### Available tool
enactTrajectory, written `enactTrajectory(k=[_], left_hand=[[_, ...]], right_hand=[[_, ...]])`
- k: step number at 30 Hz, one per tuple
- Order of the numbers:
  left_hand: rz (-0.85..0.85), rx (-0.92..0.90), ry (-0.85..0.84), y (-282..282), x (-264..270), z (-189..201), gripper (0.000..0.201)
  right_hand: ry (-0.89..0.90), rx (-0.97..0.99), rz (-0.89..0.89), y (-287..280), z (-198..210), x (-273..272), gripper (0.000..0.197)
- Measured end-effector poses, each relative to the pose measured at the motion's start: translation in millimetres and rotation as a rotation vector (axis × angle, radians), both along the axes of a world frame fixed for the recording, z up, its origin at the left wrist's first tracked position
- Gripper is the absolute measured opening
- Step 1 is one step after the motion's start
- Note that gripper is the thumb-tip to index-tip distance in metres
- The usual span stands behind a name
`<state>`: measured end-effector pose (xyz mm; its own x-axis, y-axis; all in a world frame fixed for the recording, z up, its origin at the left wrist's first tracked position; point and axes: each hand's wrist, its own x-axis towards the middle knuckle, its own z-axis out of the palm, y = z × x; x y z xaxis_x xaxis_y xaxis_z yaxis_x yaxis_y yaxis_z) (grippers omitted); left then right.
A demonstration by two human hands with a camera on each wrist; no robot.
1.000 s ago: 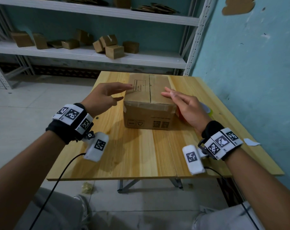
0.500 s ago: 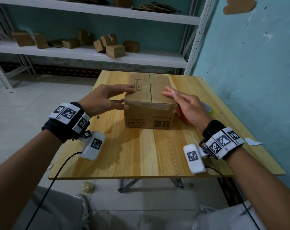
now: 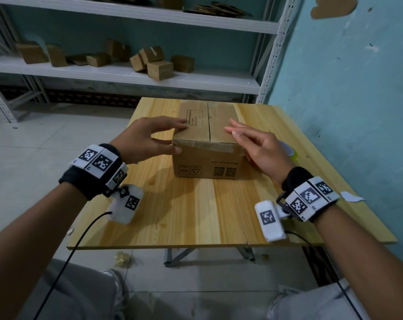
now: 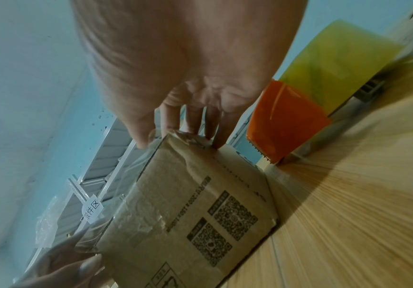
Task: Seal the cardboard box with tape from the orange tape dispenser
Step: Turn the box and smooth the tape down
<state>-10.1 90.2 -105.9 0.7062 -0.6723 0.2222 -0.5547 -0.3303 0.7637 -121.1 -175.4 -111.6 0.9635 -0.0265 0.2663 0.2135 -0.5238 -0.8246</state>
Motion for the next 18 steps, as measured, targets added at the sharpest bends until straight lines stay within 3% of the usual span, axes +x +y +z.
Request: enactTrajectory(k=[3, 8, 10, 13, 18], left_hand=[[-0.026, 0.02, 0.056, 1, 0, 4, 0.059], [-0.046, -0.048, 0.142, -1, -4, 8, 0.048], [-0.038, -0.007, 0.088, 0, -3, 7, 0.044], [-0.032, 0.037, 0.038, 1, -2, 5, 0.056], [0.07, 0.079, -0.3, -11, -8, -4, 0.054]], right_hand=[[-0.004, 0.01, -0.007, 0, -1, 0, 0.029], [-0.021, 0.003, -0.004, 0, -3, 1, 0.034], [-0.025, 0.005, -0.008, 0, -3, 0, 0.034], [-0.022, 0.003, -0.01, 0, -2, 0, 0.034], [-0.031, -0.006, -0.005, 0, -3, 2, 0.032]])
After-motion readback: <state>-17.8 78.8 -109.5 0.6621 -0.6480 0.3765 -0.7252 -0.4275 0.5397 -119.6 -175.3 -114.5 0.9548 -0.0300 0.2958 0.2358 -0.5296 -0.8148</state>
